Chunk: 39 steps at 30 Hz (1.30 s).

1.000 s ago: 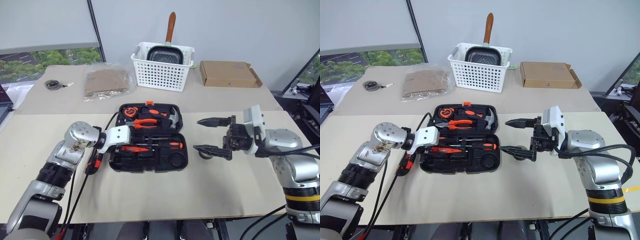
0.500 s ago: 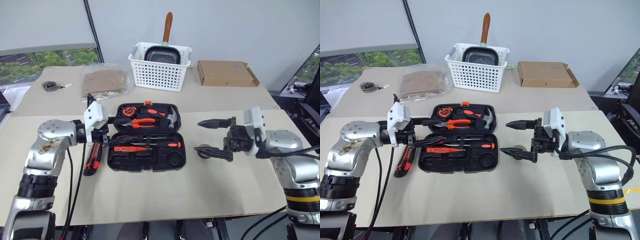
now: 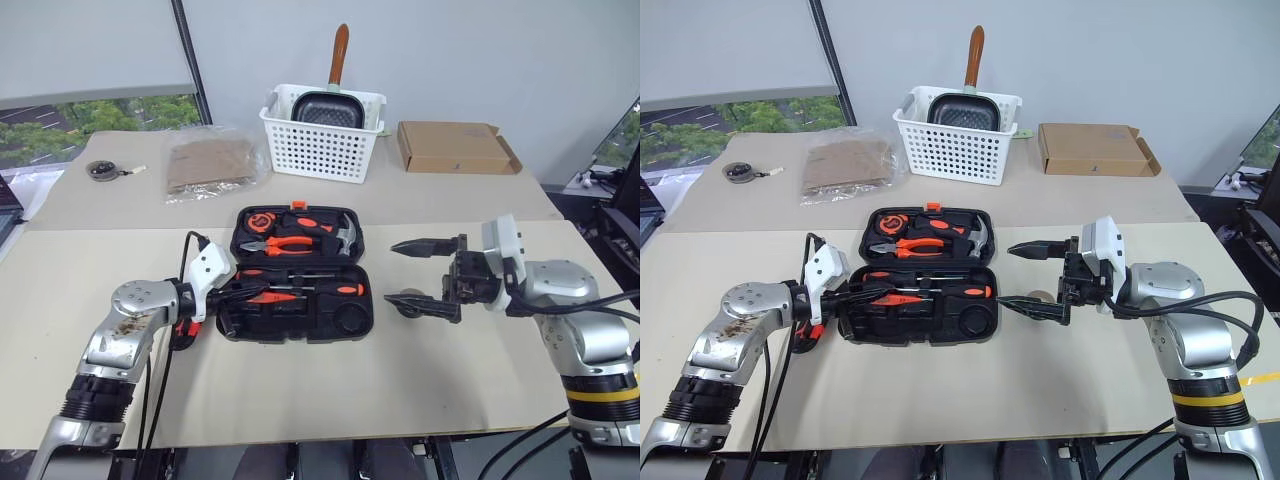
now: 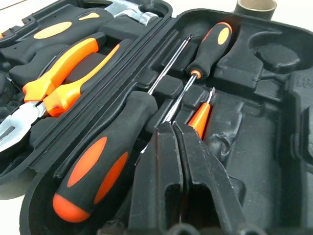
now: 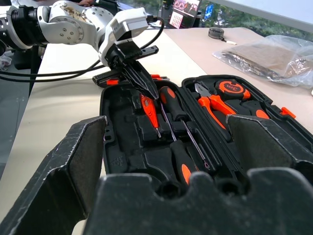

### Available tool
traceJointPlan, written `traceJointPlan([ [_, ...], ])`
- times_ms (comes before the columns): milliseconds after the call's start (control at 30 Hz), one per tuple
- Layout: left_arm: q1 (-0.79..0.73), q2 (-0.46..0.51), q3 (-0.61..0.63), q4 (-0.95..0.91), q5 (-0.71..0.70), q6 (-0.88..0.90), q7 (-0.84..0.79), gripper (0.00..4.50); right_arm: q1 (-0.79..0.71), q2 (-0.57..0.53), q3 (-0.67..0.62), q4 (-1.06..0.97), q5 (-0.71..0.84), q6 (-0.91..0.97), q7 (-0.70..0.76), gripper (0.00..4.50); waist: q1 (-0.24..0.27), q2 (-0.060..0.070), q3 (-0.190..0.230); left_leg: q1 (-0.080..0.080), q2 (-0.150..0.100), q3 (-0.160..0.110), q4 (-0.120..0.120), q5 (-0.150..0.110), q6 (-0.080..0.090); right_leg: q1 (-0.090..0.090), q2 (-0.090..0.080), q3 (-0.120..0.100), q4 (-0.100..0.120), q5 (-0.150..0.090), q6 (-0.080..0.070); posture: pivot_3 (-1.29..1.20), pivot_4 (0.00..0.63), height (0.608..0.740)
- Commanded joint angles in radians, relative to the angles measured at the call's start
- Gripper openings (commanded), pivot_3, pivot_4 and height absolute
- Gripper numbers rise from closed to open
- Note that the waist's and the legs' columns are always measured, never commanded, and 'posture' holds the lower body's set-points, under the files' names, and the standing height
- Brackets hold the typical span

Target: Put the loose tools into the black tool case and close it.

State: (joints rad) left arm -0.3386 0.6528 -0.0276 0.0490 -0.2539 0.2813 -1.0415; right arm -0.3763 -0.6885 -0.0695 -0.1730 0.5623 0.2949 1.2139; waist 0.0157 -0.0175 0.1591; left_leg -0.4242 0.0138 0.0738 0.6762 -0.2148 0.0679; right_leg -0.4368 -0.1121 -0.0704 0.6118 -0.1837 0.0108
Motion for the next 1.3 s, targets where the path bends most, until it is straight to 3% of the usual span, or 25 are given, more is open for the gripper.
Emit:
traceJointPlan([
  [33, -0.015, -0.006, -0.017, 0.04, 0.03, -0.051, 0.01, 0.08, -0.009, -0.011, -0.023, -0.024, 0.003, -0.021, -0.005, 4.5, 0.0, 0.0, 0.0, 0.0, 0.0, 0.0, 0.0, 0.0, 0.0, 0.0, 0.0, 0.0, 0.0, 0.0, 0.0, 0.0, 0.15, 0.7],
  [400, -0.015, -0.018, -0.055, 0.123, 0.083, -0.131, 0.018, 0.08, -0.007, -0.013, -0.022, -0.03, 0.003, -0.022, -0.01, 4.5, 0.001, 0.003, -0.002, 0.001, 0.0, 0.0, 0.0, 0.0, -0.001, 0.0, -0.001, 0.0, 0.0, 0.0, 0.0, 0.0, 0.15, 0.7],
  [633, 0.018, -0.047, 0.116, 0.005, -0.039, -0.094, 0.124, 0.08, -0.029, -0.008, -0.016, -0.005, 0.014, -0.02, 0.01, 4.5, -0.004, 0.003, -0.002, 0.001, 0.001, 0.0, 0.0, 0.0, -0.001, 0.0, -0.002, 0.0, 0.0, 0.0, 0.0, 0.0, 0.15, 0.7],
  [767, 0.083, -0.058, 0.256, -0.162, -0.154, 0.026, 0.229, 0.08, -0.06, 0.0, -0.007, 0.036, 0.022, -0.019, 0.038, 4.5, -0.006, 0.002, -0.001, 0.0, 0.001, 0.0, 0.0, -0.001, -0.001, -0.001, -0.002, 0.001, 0.0, 0.001, 0.0, 0.0, 0.15, 0.7],
  [900, 0.168, -0.08, 0.366, -0.288, -0.194, 0.123, 0.373, 0.94, -0.098, 0.013, 0.015, 0.093, 0.011, -0.036, 0.076, 4.5, -0.004, 0.002, -0.001, 0.001, 0.001, 0.0, 0.0, -0.001, -0.001, 0.0, -0.002, 0.0, 0.0, 0.001, -0.001, 0.0, 0.15, 0.7],
  [1000, 0.285, -0.113, 0.439, -0.421, -0.192, 0.201, 0.503, 2.01, -0.137, 0.028, 0.036, 0.144, -0.002, -0.052, 0.108, 4.5, -0.004, 0.002, -0.001, 0.001, 0.001, 0.0, 0.0, -0.001, -0.001, 0.0, -0.001, 0.001, -0.001, 0.001, 0.0, 0.0, 0.15, 0.7],
  [1200, 0.468, -0.151, 0.445, -0.586, -0.149, 0.283, 0.633, 4.22, -0.194, 0.048, 0.063, 0.226, -0.019, -0.086, 0.157, 4.5, 0.002, 0.002, -0.001, 0.001, 0.001, 0.001, 0.0, -0.005, -0.007, 0.0, -0.001, 0.0, 0.0, 0.0, 0.0, 0.0, 0.15, 0.7],
  [1300, 0.569, -0.179, 0.407, -0.633, -0.12, 0.291, 0.665, 4.42, -0.217, 0.056, 0.074, 0.253, -0.028, -0.093, 0.181, 4.5, -0.001, 0.002, -0.001, 0.001, 0.001, 0.002, 0.0, -0.005, -0.008, 0.0, -0.001, 0.001, -0.001, -0.002, -0.005, 0.0, 0.15, 0.7],
])
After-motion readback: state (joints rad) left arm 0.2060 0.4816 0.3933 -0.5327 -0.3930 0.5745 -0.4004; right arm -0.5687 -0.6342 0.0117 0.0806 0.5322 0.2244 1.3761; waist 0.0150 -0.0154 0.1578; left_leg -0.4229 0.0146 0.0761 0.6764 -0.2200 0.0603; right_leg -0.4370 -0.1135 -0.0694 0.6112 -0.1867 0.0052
